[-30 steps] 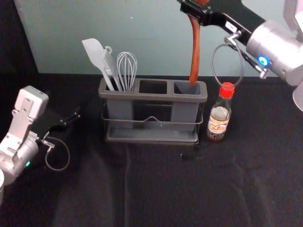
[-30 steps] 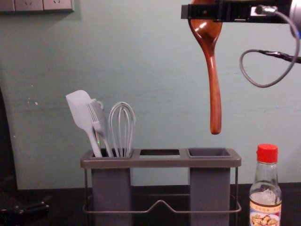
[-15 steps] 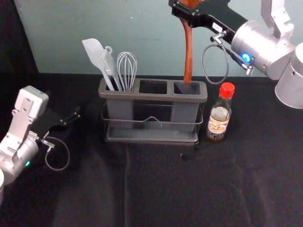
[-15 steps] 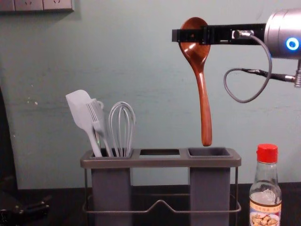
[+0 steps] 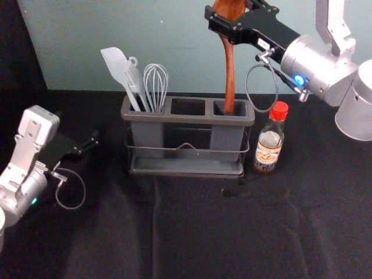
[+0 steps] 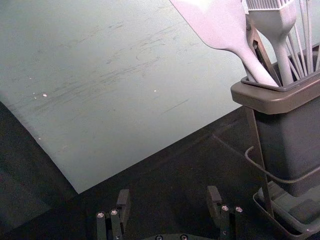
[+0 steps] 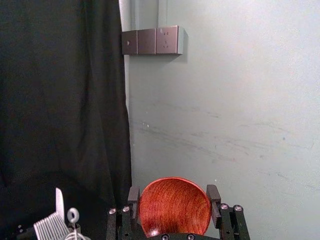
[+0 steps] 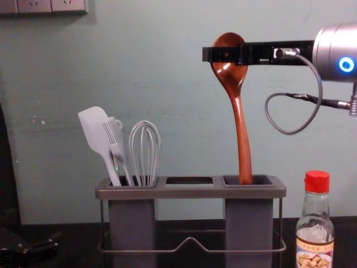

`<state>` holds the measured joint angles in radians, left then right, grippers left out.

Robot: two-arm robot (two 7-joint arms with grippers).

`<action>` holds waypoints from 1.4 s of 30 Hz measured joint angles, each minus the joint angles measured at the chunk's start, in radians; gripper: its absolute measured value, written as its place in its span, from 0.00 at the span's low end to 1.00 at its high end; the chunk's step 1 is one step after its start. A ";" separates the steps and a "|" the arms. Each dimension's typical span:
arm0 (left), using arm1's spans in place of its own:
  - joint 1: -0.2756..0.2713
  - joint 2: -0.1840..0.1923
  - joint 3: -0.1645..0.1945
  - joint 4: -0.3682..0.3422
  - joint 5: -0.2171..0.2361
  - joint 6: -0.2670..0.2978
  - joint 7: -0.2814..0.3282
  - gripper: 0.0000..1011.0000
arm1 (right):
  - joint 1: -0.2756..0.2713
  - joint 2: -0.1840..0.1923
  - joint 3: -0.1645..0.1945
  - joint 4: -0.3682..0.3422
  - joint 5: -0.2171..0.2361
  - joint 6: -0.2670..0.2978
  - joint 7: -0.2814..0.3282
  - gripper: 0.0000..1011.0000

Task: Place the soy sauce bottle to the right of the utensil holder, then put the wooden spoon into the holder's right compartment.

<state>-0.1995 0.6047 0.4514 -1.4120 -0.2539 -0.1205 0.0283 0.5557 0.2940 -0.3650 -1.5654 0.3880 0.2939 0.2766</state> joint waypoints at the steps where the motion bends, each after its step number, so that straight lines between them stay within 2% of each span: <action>1: 0.000 0.000 0.000 0.000 0.000 0.000 0.000 0.99 | -0.003 0.000 0.000 0.001 -0.001 -0.001 0.000 0.82; 16: 0.000 0.000 0.000 0.000 0.000 0.000 0.000 0.99 | -0.035 0.002 -0.005 0.025 -0.003 -0.003 0.010 0.82; 27: 0.000 0.000 0.000 0.000 0.000 0.000 0.000 0.99 | -0.098 0.033 -0.012 -0.035 0.005 0.062 0.011 0.82; 42: 0.000 0.000 0.000 0.000 0.000 0.000 0.000 0.99 | -0.160 0.073 -0.003 -0.093 0.025 0.111 0.009 0.82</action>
<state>-0.1996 0.6047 0.4514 -1.4120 -0.2539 -0.1205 0.0283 0.3956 0.3665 -0.3680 -1.6583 0.4128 0.4045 0.2861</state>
